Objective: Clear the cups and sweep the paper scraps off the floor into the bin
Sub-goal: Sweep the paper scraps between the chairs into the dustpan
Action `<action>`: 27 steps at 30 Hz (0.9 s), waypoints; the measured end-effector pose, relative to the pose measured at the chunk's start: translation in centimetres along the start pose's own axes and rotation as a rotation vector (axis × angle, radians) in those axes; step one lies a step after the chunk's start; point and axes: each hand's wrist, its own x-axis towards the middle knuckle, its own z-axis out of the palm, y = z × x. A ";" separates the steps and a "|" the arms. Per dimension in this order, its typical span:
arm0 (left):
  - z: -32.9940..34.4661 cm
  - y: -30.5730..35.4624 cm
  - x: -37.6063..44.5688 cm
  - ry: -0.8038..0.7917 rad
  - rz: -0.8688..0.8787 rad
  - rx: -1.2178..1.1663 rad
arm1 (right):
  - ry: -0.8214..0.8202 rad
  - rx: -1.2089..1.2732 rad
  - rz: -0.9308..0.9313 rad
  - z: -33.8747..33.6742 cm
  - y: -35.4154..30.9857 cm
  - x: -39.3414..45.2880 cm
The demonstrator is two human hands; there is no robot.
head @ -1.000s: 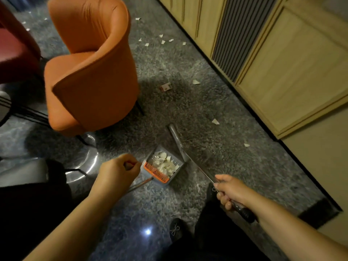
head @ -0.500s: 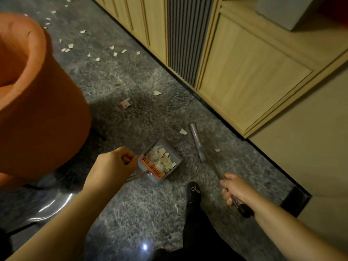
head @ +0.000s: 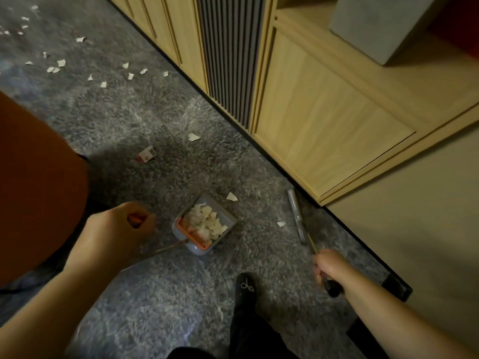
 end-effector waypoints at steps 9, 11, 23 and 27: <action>-2.5 0.4 3.3 0.089 -0.024 0.028 | -0.140 -0.071 -0.048 5.1 -5.6 0.5; -3.1 0.1 4.5 0.086 -0.034 0.034 | -0.157 -0.048 -0.052 6.4 -7.5 -0.1; -9.6 -3.6 14.7 0.070 -0.095 -0.034 | -0.235 -0.008 -0.076 14.8 -20.1 -2.9; -12.1 -5.5 18.5 0.085 -0.118 -0.009 | -0.257 -0.067 -0.029 18.5 -25.9 -3.7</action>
